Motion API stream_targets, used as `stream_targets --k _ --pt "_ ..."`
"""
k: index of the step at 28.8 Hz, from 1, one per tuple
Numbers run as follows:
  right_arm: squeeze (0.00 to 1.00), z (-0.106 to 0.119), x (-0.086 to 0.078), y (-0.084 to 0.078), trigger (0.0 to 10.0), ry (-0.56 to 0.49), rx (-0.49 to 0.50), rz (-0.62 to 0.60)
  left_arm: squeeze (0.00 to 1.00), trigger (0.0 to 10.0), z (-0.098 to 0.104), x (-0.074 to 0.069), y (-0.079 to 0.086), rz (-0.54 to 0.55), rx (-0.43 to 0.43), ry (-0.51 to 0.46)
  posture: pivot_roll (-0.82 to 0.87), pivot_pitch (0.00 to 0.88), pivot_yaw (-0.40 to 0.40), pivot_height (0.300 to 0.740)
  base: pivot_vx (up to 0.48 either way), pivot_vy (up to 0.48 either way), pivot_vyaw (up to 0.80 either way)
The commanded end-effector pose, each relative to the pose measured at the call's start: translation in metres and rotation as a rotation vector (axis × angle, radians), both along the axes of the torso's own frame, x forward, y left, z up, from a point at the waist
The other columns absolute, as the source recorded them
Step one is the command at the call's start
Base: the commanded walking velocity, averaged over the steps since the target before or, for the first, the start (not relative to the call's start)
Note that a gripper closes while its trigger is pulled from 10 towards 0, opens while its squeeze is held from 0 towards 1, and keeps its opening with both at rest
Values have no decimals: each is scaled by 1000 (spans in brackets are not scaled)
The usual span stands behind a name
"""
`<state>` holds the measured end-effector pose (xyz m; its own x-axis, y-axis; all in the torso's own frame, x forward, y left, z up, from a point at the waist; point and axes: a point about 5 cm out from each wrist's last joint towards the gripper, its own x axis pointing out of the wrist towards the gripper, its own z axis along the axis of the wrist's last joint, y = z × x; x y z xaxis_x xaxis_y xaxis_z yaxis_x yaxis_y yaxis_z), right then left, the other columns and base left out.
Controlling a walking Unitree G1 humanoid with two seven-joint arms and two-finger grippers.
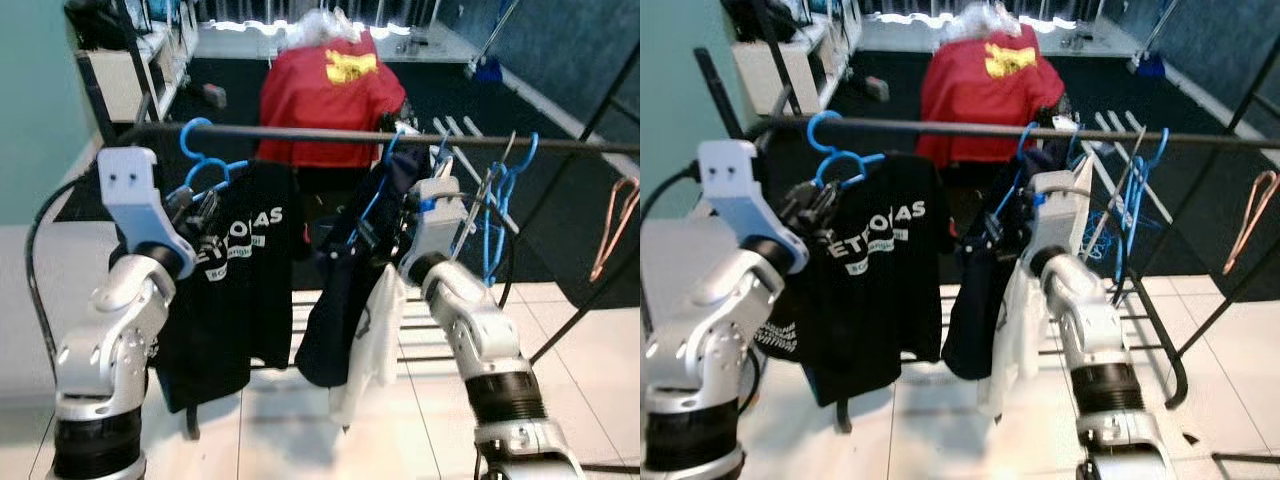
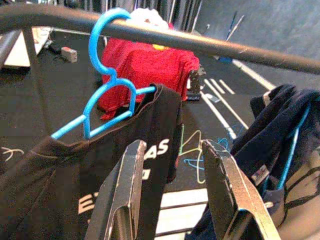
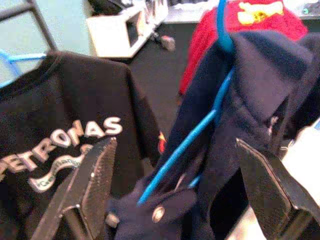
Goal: Hang hanger
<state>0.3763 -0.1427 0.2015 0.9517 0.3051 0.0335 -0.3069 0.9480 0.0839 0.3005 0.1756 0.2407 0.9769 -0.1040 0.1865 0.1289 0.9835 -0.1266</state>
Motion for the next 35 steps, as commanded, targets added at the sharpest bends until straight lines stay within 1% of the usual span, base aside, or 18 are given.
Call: stream_targets --k 1,4,8,13,14,15,17,19,28,30,32,35 --pt "0 -3 4 -2 10000 12 32 17 0 10000 -5 -4 5 21 20 20 28 133 -59 740 0 0 0" --pt "0 -1 6 -2 10000 14 38 26 0 10000 -5 -5 7 26 22 20 28 133 -59 740 0 0 0" --pt "0 15 16 0 10000 -34 12 81 0 10000 -5 -11 18 64 35 27 42 158 -63 740 0 0 0" --pt "0 19 21 -2 10000 -57 -20 76 0 10000 -4 -12 21 71 39 25 46 164 -63 740 0 0 0" --pt "0 22 23 -5 10000 -76 -47 45 0 10000 -4 -13 22 73 40 24 48 171 -63 740 0 0 0" --pt "0 22 23 -5 10000 -76 -47 45 0 10000 -4 -13 22 73 40 24 48 171 -63 740 0 0 0" --pt "0 25 27 -9 10000 -104 -79 -6 0 10000 -4 -16 23 73 42 25 55 174 -61 740 0 0 0" --pt "0 26 30 -12 10000 -115 -90 -37 0 10000 -5 -18 24 69 45 27 59 175 -60 740 0 0 0" --pt "0 29 32 -19 10000 -142 -94 -80 0 10000 -5 -21 25 64 55 31 69 180 -55 740 0 0 0" --pt "0 36 33 -22 10000 -178 -90 -98 0 10000 -4 -23 26 61 62 33 71 182 -55 740 0 0 0" --pt "0 40 33 -21 10000 -201 -88 -103 0 10000 -4 -24 26 57 67 35 71 186 -57 740 0 0 0" --pt "0 39 31 -17 10000 -214 -81 -108 0 10000 -4 -25 26 55 71 37 71 188 -56 740 0 0 0"
